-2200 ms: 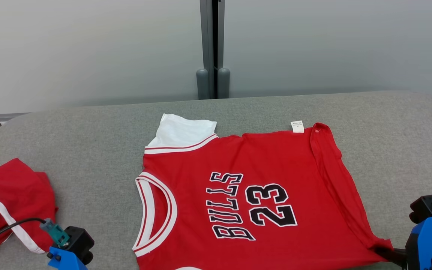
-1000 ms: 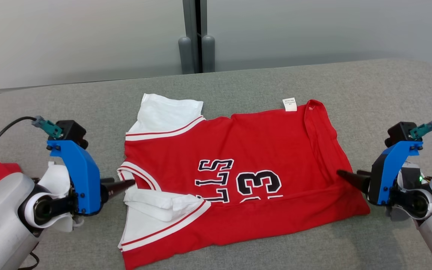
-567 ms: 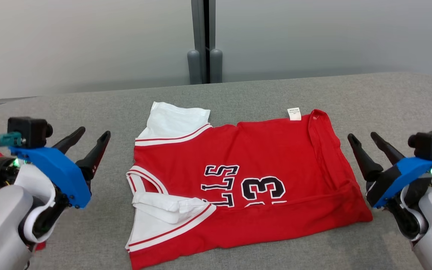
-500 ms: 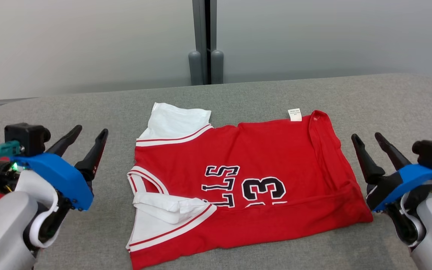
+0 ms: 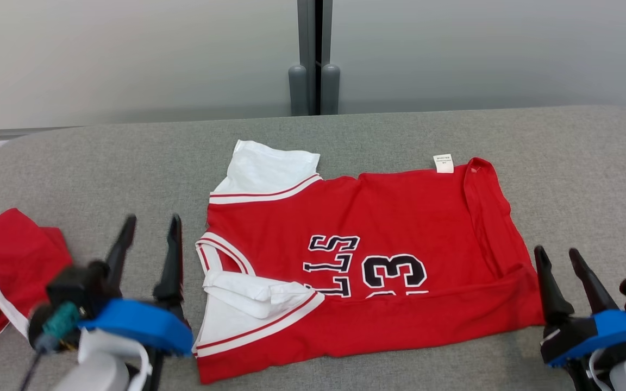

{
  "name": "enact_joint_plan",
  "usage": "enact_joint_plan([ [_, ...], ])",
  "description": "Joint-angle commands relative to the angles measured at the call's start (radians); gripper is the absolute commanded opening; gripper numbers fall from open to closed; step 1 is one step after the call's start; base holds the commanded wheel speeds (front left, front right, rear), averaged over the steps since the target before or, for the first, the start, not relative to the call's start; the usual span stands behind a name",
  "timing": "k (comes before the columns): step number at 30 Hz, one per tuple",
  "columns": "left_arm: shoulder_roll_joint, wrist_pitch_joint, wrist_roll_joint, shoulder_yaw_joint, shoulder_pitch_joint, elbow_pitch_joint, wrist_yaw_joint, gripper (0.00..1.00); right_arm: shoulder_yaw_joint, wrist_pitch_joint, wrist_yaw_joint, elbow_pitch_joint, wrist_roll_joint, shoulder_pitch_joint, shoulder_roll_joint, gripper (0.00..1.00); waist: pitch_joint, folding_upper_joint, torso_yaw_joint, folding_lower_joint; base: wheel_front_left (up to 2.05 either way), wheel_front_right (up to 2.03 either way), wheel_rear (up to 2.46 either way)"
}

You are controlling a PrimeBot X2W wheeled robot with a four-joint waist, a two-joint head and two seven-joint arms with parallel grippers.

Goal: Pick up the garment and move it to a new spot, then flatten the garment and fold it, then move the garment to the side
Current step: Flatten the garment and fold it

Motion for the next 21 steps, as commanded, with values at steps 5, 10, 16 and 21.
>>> enact_joint_plan([
  [5,-0.082,-0.004,0.087,0.056,0.161,0.018,-0.009,1.00,-0.021,0.006,0.000,0.027,-0.073,0.084,0.004,1.00,-0.003,-0.0001,-0.003,0.0000,0.00,0.00,0.00],
  [10,-0.097,0.013,0.082,0.019,0.216,0.091,-0.072,1.00,-0.008,0.065,0.000,0.078,-0.092,0.083,0.002,1.00,0.004,-0.0001,-0.001,0.0000,0.00,0.00,0.00],
  [16,-0.087,0.160,0.042,-0.047,0.212,0.148,-0.132,1.00,0.011,0.104,0.000,0.158,-0.104,0.034,0.001,1.00,0.013,-0.0001,0.001,0.0000,0.00,0.00,0.00],
  [21,-0.083,0.264,0.006,-0.077,0.205,0.167,-0.156,1.00,0.024,0.122,0.000,0.242,-0.092,-0.016,0.009,1.00,0.023,-0.0001,0.001,0.0000,0.00,0.00,0.00],
])
